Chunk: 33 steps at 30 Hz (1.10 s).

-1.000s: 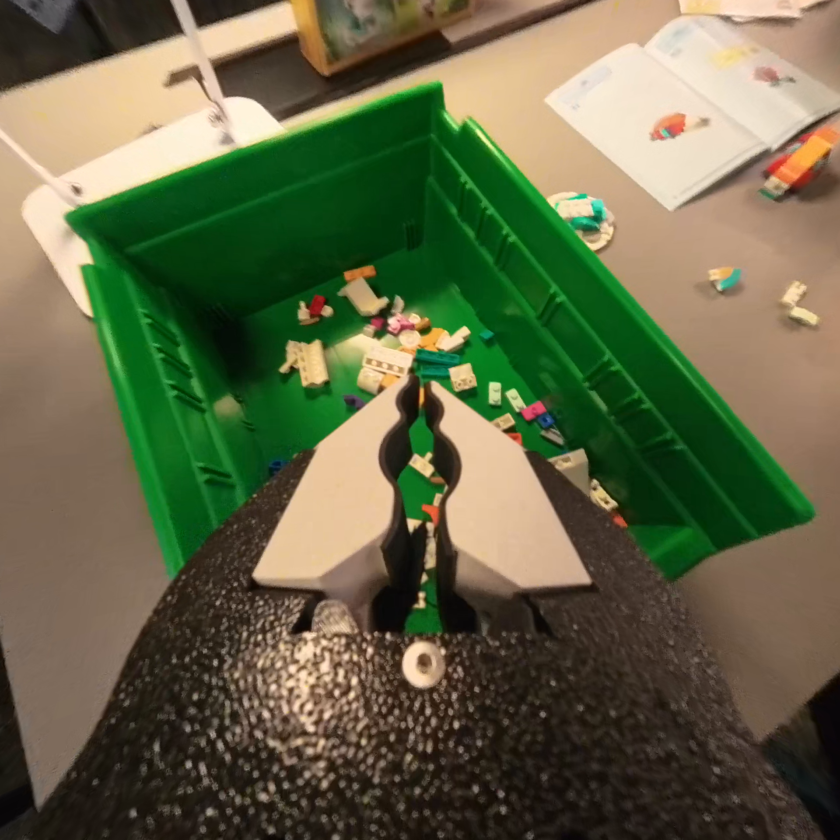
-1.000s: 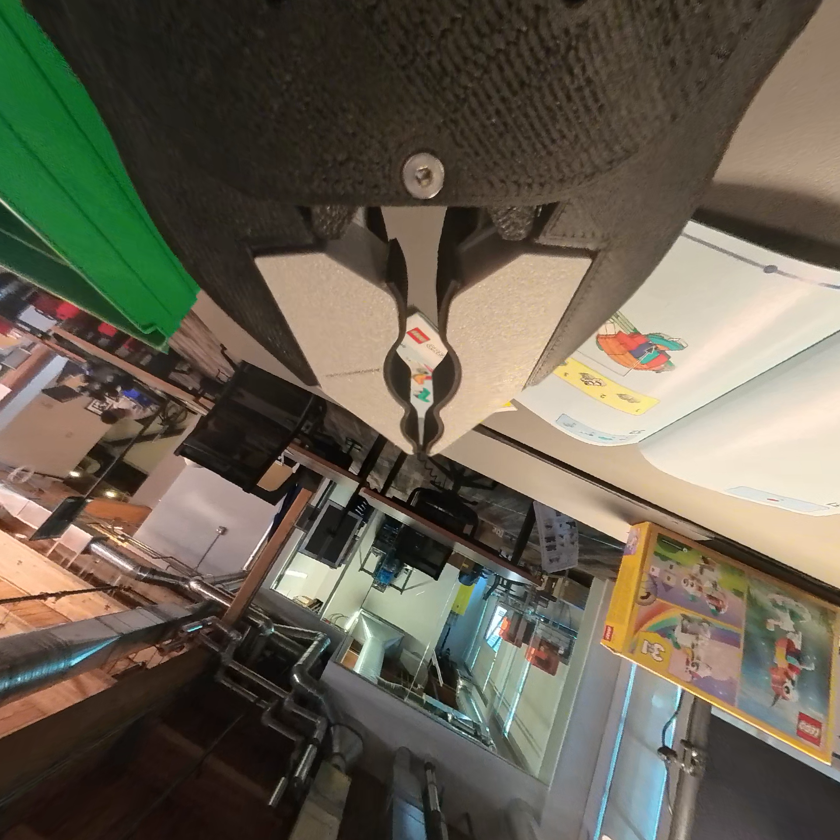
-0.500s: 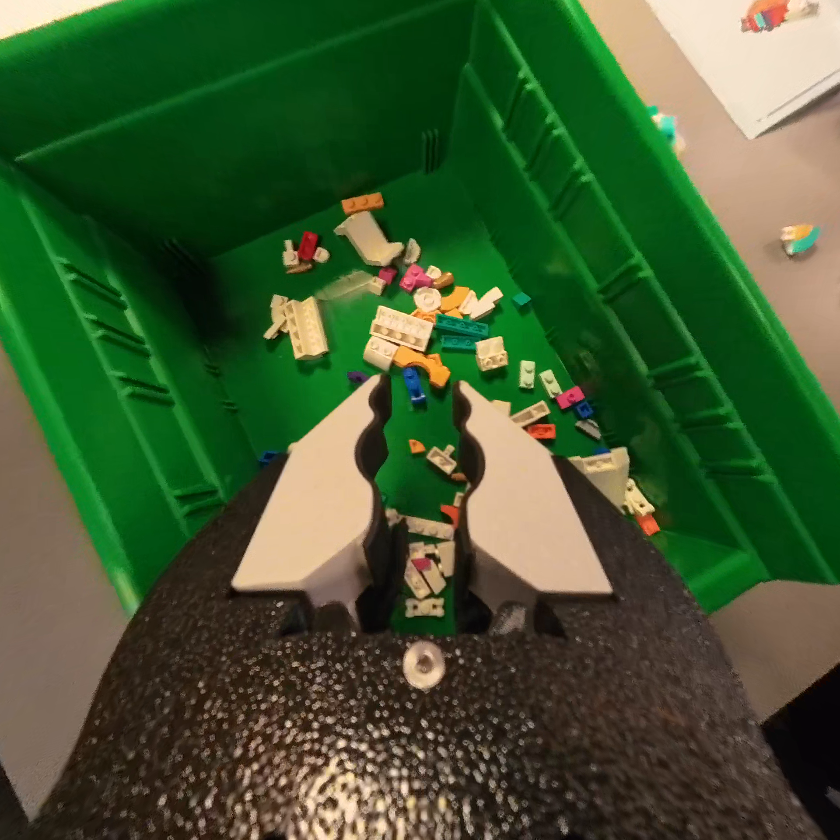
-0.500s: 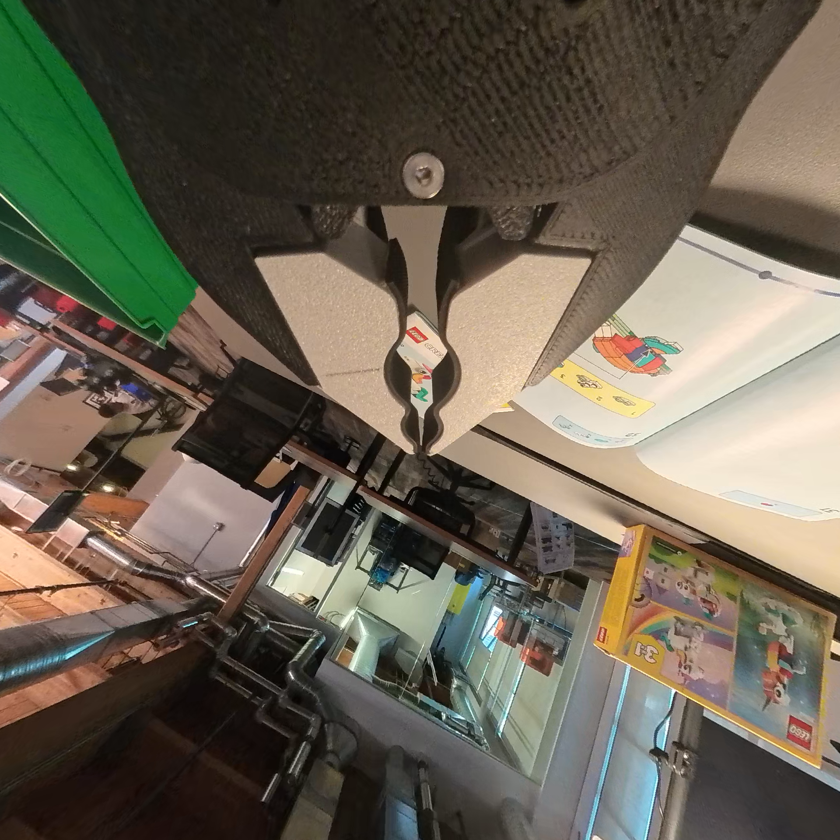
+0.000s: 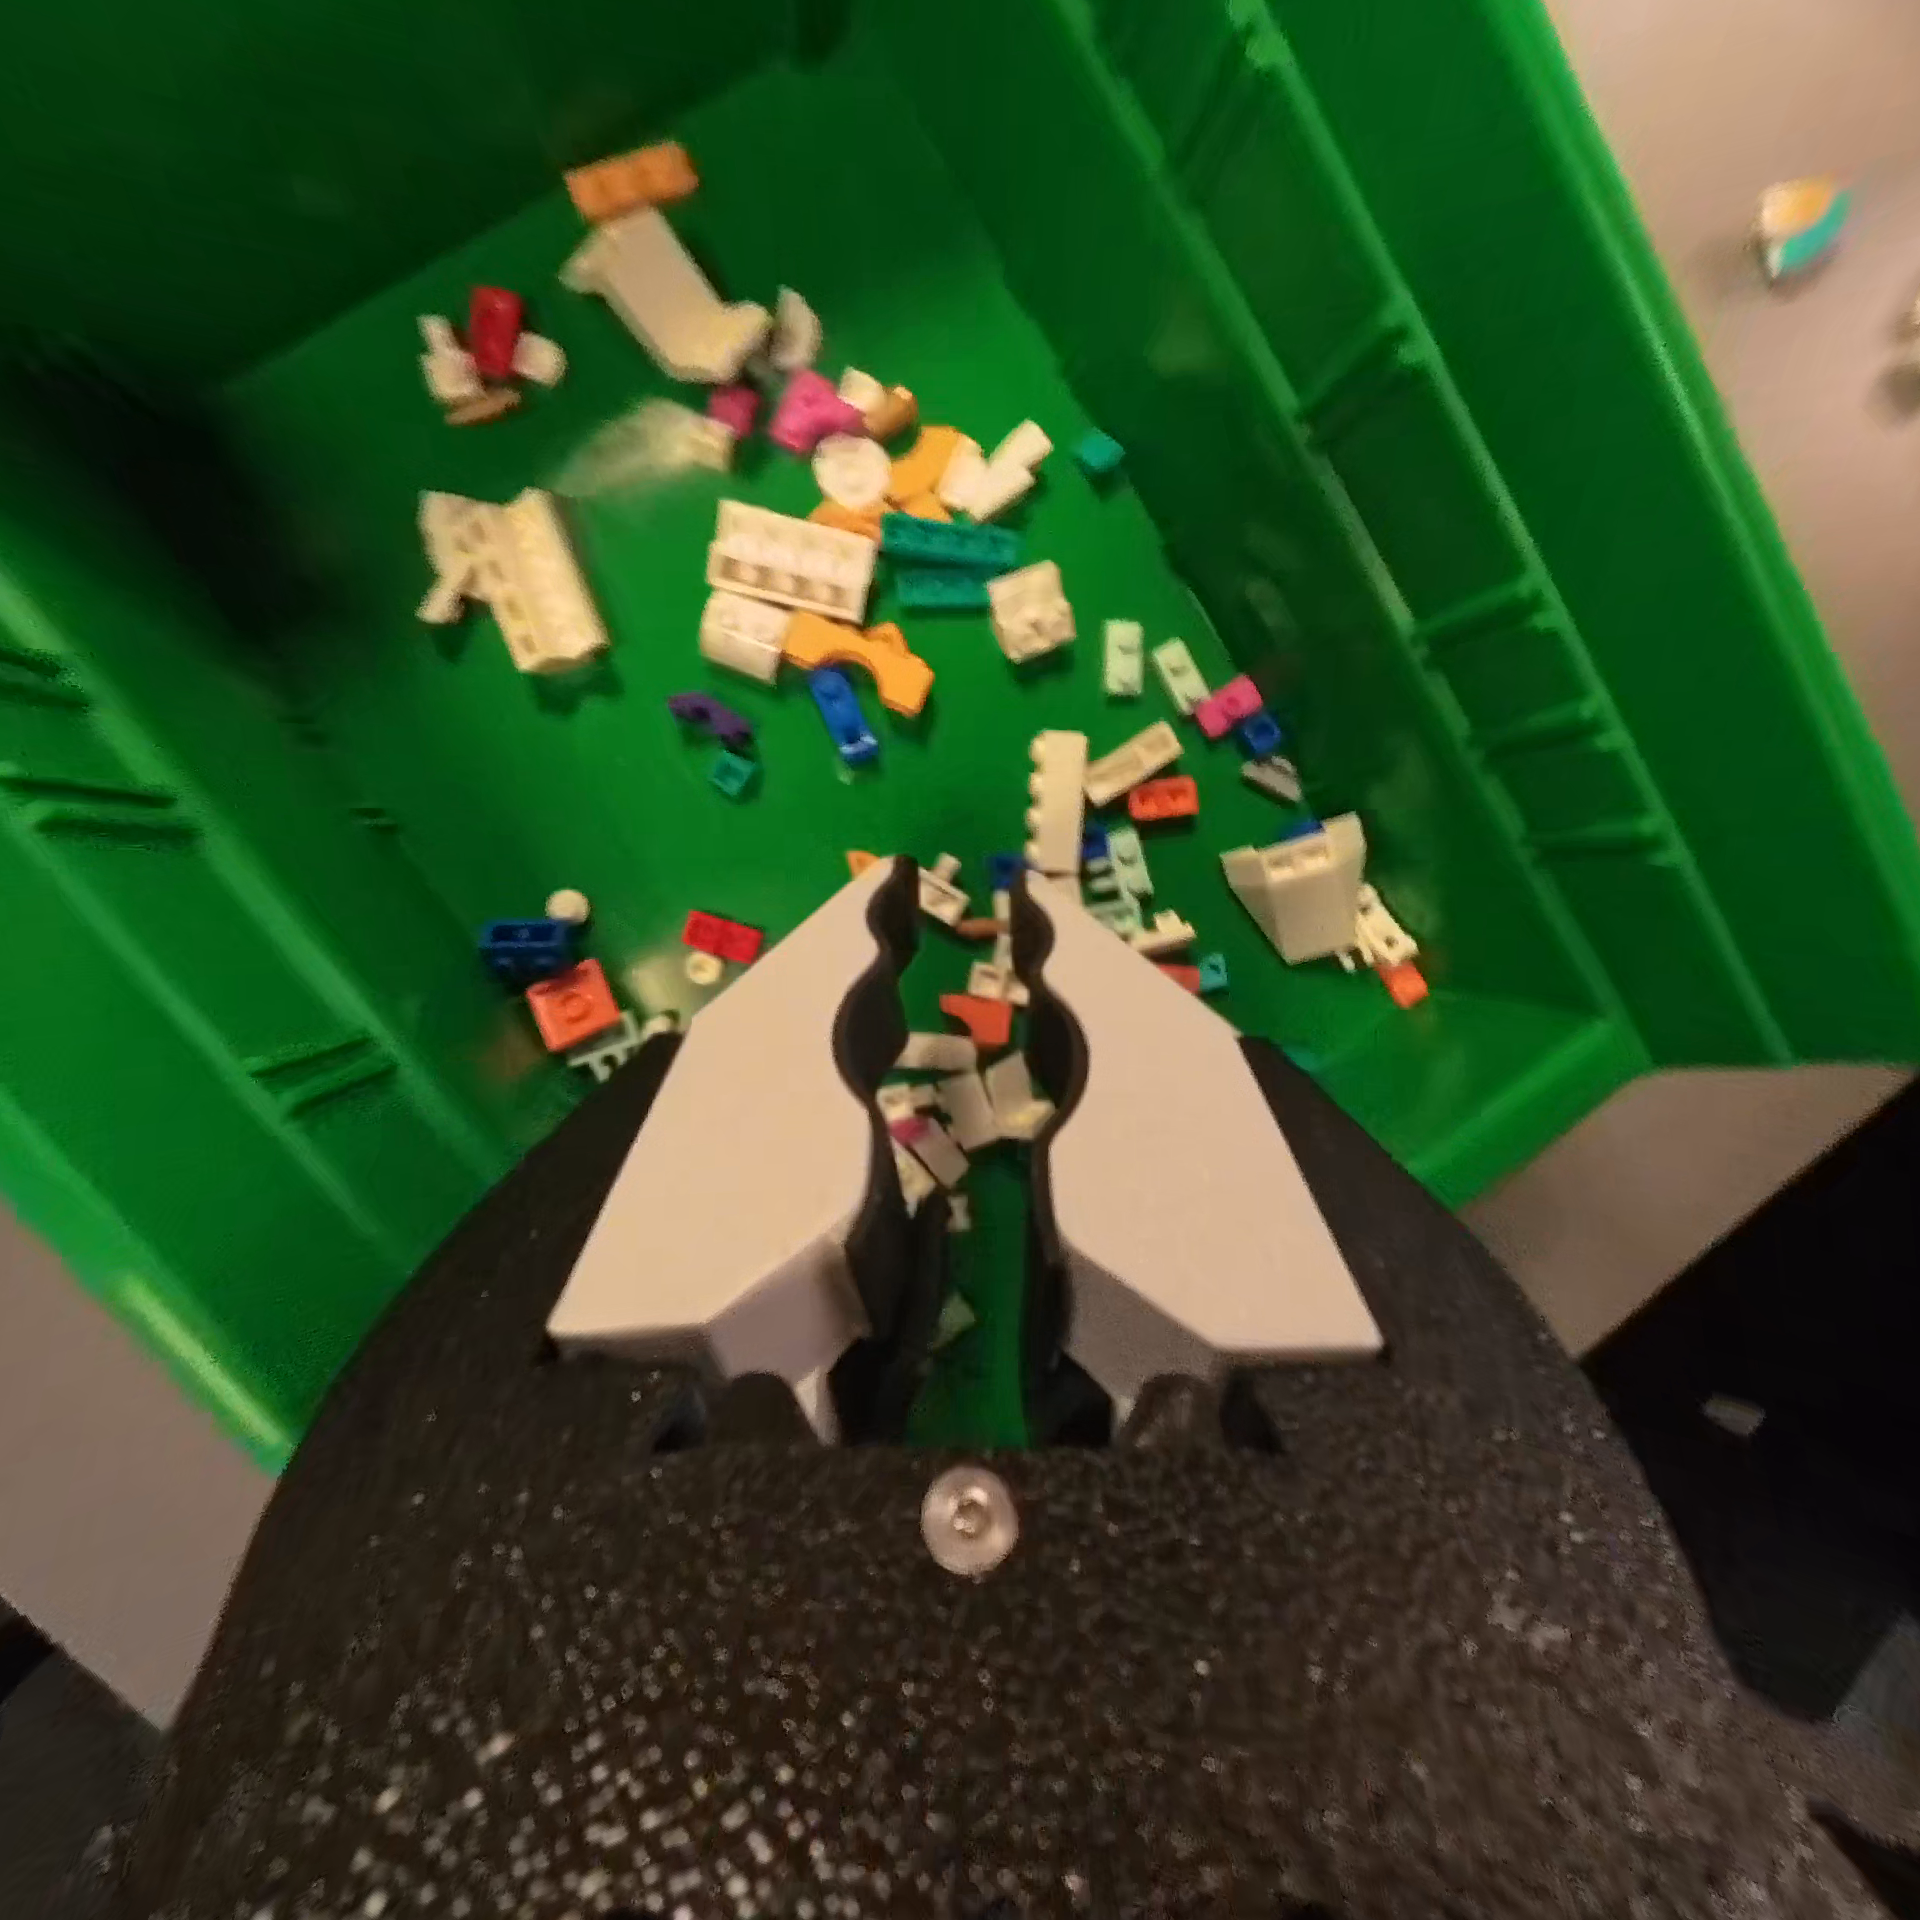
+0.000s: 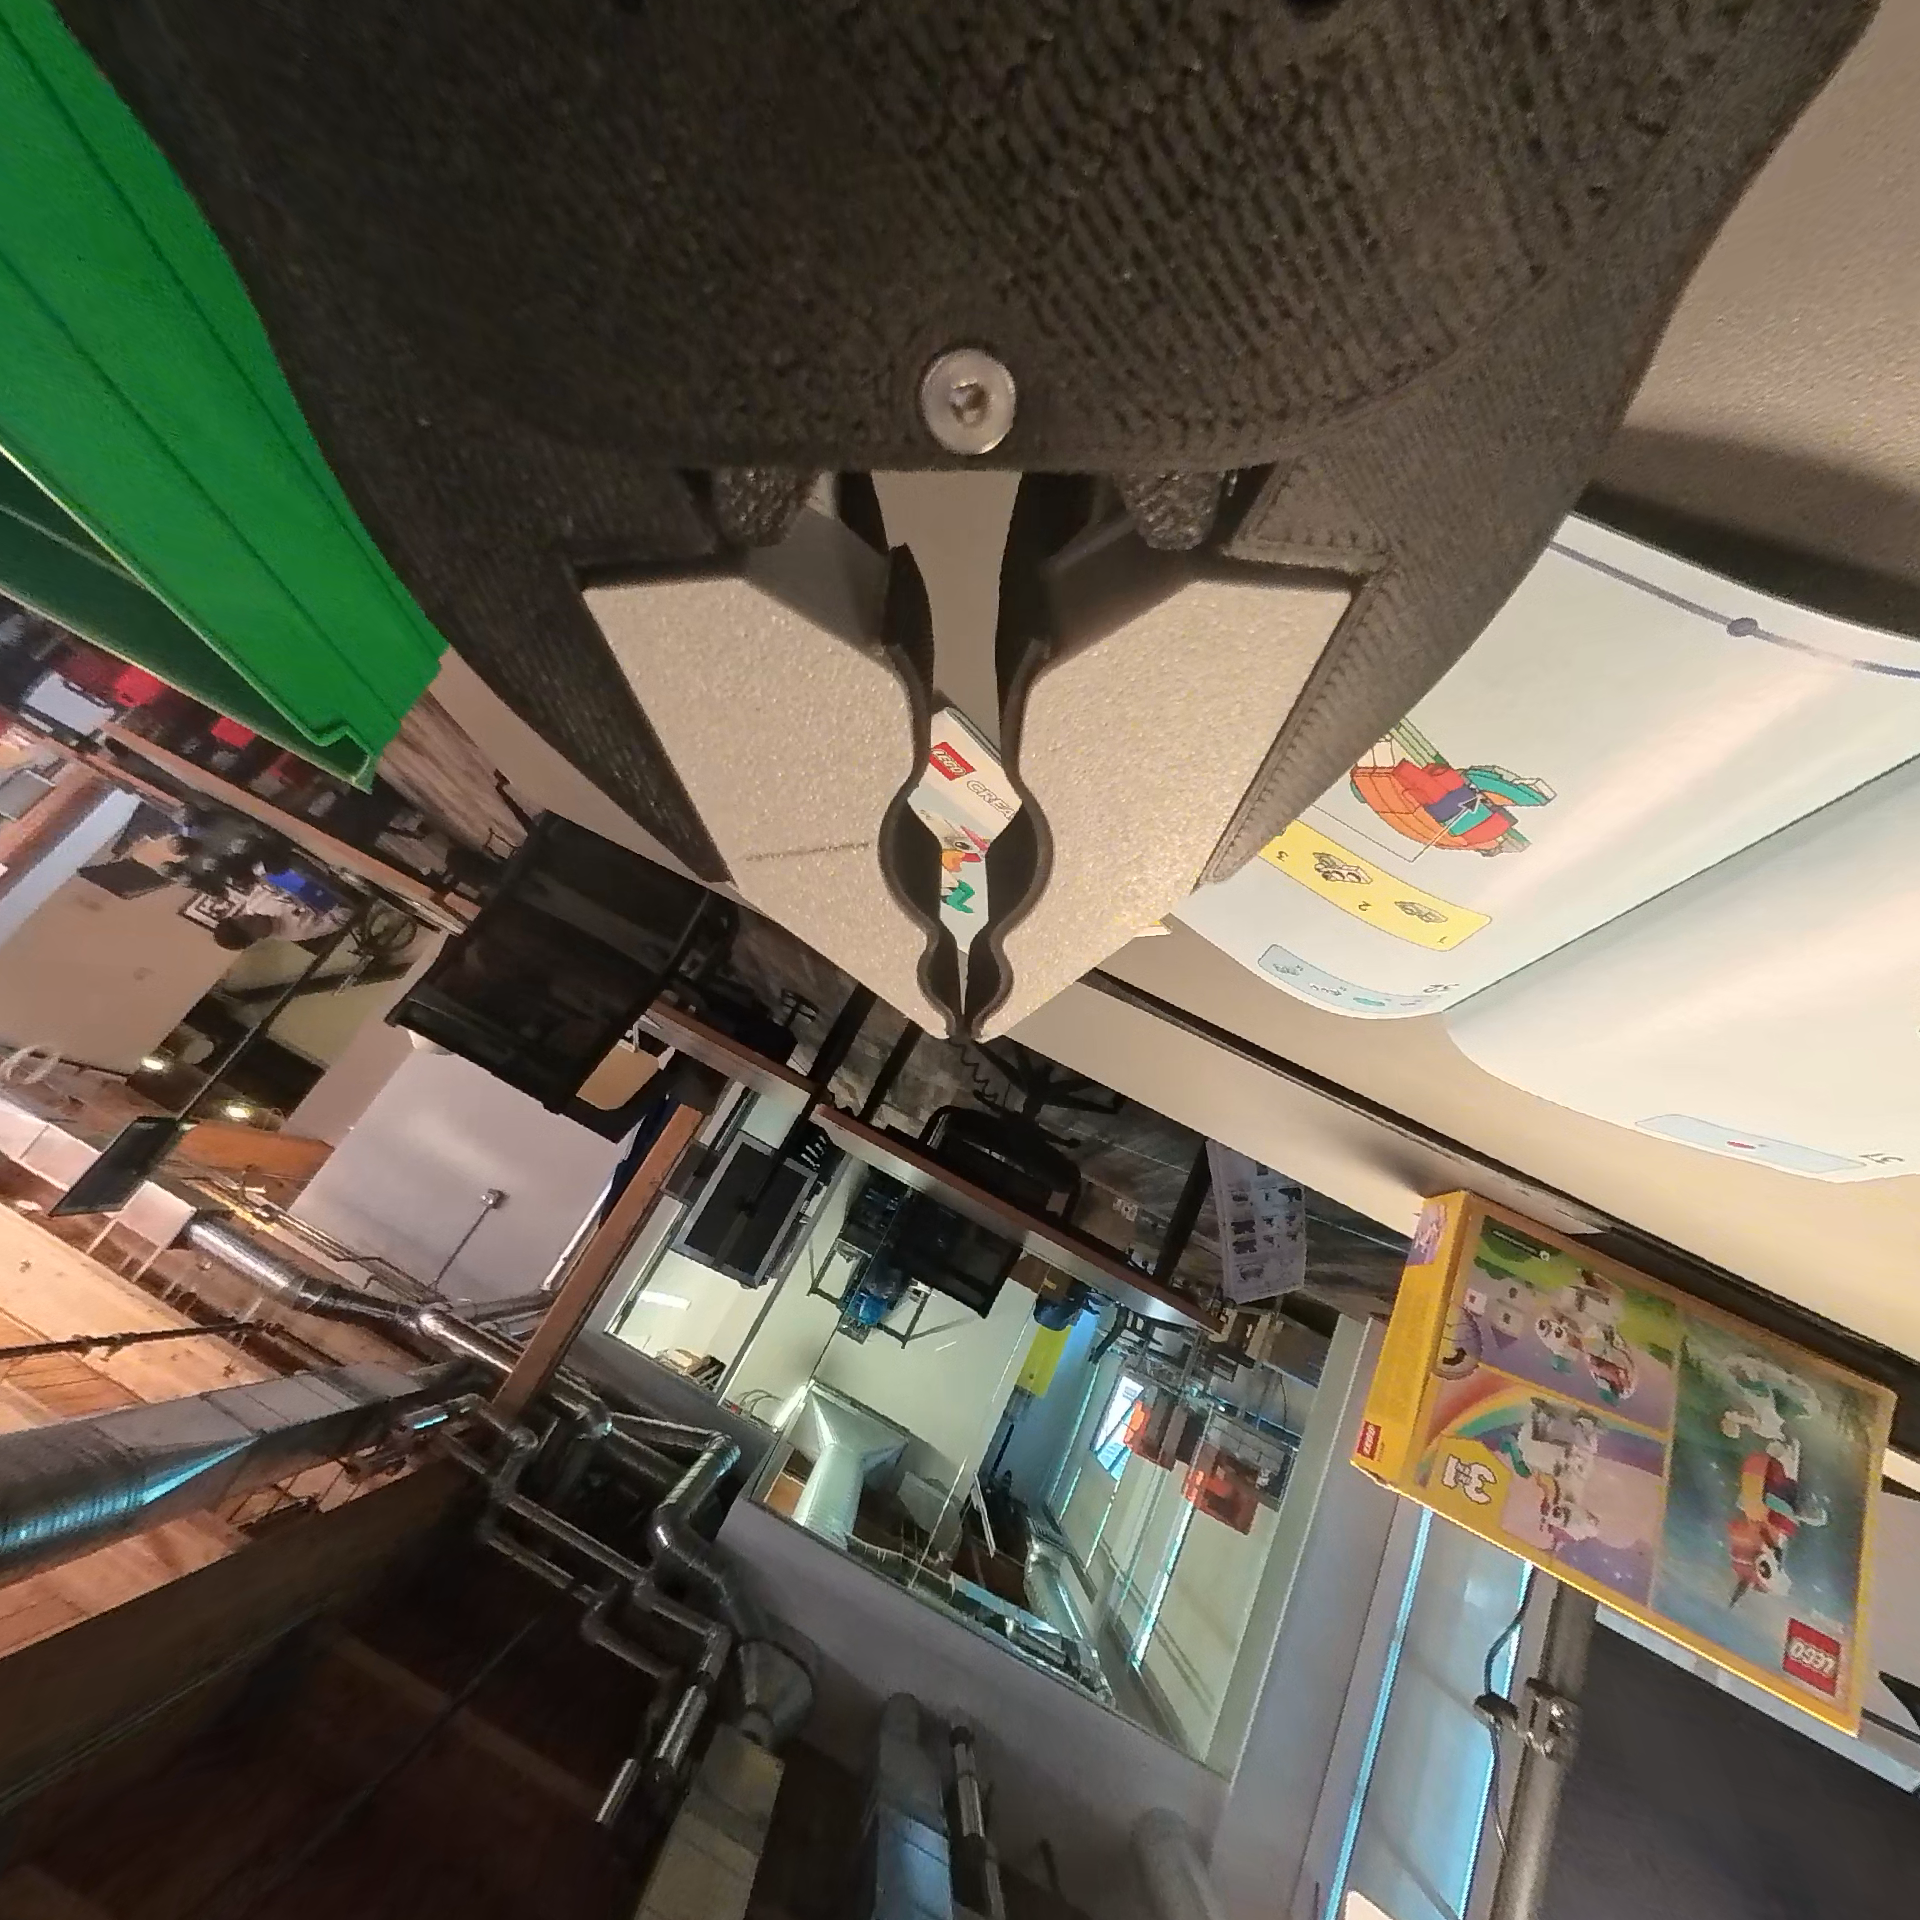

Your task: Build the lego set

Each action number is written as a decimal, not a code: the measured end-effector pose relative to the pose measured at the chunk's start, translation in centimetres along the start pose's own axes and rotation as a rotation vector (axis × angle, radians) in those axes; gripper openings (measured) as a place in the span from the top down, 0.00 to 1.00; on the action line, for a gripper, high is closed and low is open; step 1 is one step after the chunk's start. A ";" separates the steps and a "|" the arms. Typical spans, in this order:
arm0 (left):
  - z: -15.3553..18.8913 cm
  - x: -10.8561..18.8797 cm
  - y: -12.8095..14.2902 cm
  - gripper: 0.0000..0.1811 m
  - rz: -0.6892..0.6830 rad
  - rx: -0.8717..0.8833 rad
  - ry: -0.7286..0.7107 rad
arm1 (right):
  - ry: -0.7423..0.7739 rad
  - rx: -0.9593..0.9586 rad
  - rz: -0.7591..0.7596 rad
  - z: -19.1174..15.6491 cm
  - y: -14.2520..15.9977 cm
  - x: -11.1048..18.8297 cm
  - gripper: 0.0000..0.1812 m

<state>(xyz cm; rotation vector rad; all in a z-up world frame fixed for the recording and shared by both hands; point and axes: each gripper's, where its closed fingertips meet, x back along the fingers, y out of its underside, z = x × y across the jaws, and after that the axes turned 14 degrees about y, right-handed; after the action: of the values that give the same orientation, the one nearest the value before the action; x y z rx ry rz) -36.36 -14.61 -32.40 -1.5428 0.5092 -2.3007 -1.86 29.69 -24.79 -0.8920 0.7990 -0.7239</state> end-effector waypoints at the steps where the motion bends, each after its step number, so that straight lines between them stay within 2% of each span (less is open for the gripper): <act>1: 0.7 -0.2 0.5 0.92 -0.038 -0.033 0.026 | -0.001 0.002 0.000 0.0 0.0 0.0 1.00; 5: 2.6 -1.1 2.8 0.93 -0.195 -0.112 0.073 | -0.004 0.006 0.001 -0.1 0.0 0.0 1.00; 8: 4.4 -2.0 3.0 0.96 -0.222 -0.173 0.153 | -0.004 0.006 0.001 -0.1 0.0 0.0 1.00; 12: 1.2 -1.3 2.8 0.96 -0.253 -0.178 -0.047 | -0.005 0.008 0.001 -0.1 0.0 0.0 1.00; 15: 0.6 -0.9 3.2 0.95 -0.285 -0.144 -0.075 | -0.004 0.006 0.001 -0.1 0.0 0.0 1.00; 19: -0.4 -0.2 5.2 0.96 -0.431 -0.095 -0.146 | -0.003 0.002 0.002 -0.1 0.0 0.0 1.00; 25: 2.1 -0.5 7.7 0.98 -0.542 0.004 0.008 | -0.001 -0.004 0.003 0.0 0.0 0.0 1.00; 30: 1.5 0.1 8.1 0.98 -0.596 0.001 -0.043 | 0.000 -0.008 0.003 0.1 -0.1 0.0 1.00; 33: 2.0 0.1 8.3 0.98 -0.615 0.009 -0.006 | -0.001 -0.006 0.003 0.0 -0.1 0.0 1.00</act>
<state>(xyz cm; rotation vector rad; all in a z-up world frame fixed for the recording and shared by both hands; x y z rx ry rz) -33.94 -22.24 -35.49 -1.8993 0.0070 -2.7176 -1.82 29.66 -24.74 -0.8963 0.8025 -0.7185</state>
